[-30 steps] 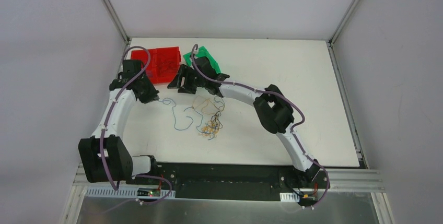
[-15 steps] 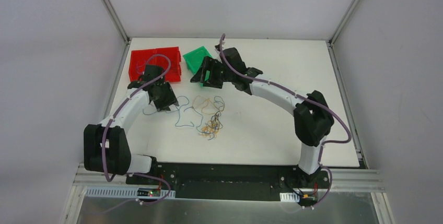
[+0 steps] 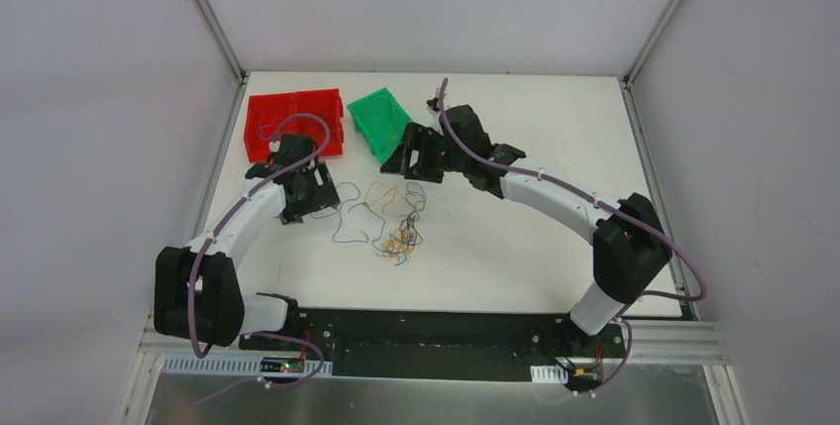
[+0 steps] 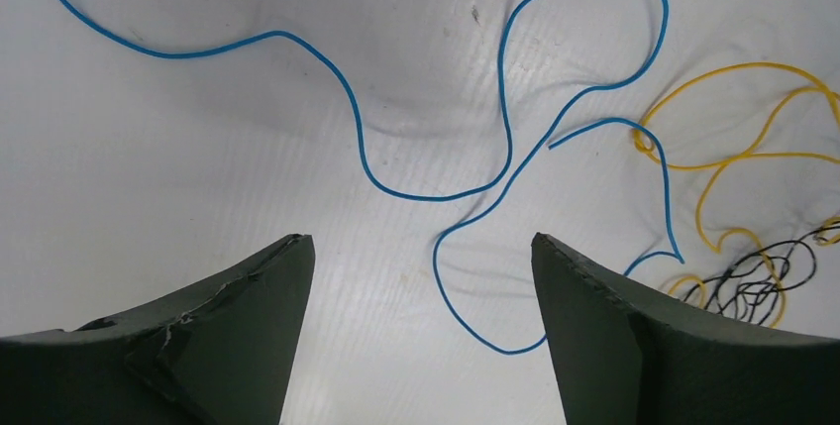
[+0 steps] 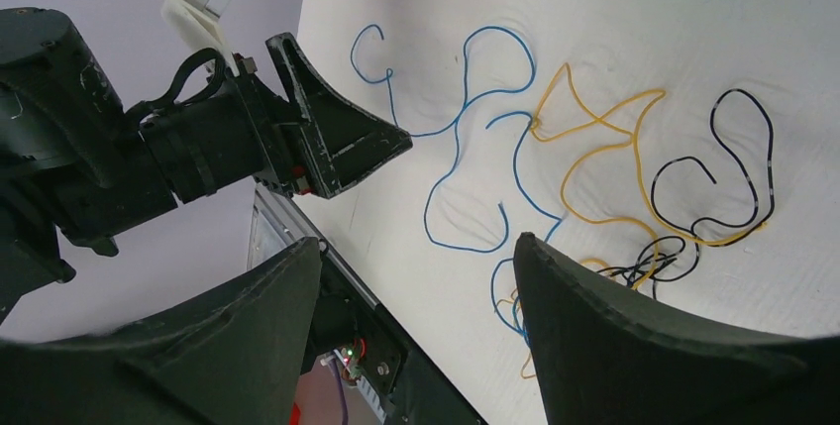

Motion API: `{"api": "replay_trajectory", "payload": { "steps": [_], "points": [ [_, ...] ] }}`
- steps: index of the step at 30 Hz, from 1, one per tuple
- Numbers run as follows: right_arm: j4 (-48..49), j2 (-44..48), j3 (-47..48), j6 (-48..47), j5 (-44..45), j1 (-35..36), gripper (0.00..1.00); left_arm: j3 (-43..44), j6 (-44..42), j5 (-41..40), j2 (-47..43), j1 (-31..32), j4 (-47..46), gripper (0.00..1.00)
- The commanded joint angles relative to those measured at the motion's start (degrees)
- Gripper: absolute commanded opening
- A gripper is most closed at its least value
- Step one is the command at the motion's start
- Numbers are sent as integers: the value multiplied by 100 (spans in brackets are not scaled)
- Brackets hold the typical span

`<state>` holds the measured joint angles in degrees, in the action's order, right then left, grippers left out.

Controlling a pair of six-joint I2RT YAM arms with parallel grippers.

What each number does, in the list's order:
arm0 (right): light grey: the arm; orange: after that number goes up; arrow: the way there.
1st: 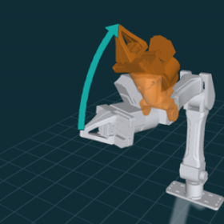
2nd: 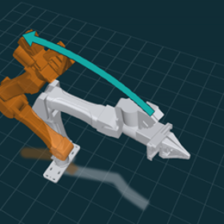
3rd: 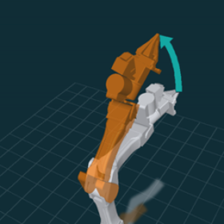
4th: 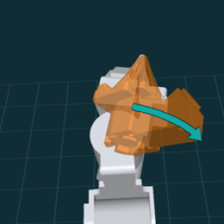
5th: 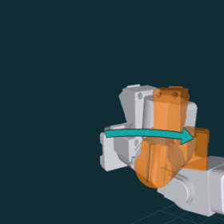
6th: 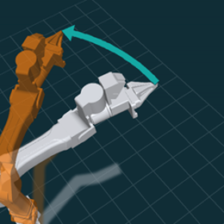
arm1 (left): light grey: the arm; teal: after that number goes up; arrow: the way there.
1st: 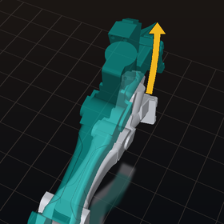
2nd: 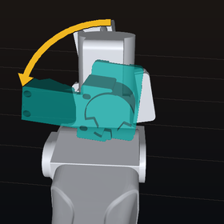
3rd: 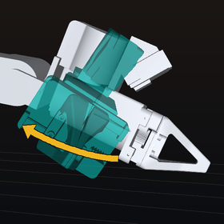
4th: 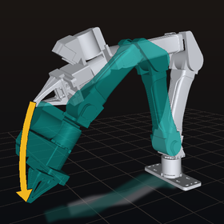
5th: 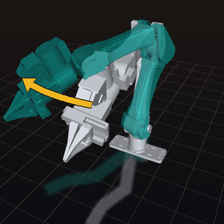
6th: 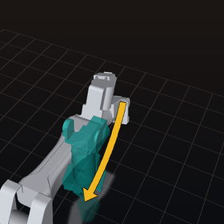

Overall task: Untangle the cables
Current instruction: Pick up the cable at the center of the board.

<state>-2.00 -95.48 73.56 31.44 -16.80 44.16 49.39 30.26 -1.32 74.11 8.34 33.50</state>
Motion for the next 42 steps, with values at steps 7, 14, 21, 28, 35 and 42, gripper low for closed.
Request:
{"api": "replay_trajectory", "payload": {
  "steps": [7,14,21,28,35,42],
  "points": [
    [175,565,-65,-8,-293,-60,74,801,-1339,-2091,551,739,62,99],
    [174,981,-204,33,-621,-220,73,308,-646,-1506,596,357,-305,99],
    [150,1320,-265,10,-827,-408,72,-44,-443,1044,700,-669,-1013,99],
    [139,1579,-424,35,-807,-527,72,-37,-387,2036,1074,-1041,-1433,99],
    [142,1577,-401,112,-846,-568,71,431,-819,1672,1672,-375,-889,99],
    [174,1517,-375,203,-904,-575,71,685,-941,597,1820,9,-473,86]
  ]
}}
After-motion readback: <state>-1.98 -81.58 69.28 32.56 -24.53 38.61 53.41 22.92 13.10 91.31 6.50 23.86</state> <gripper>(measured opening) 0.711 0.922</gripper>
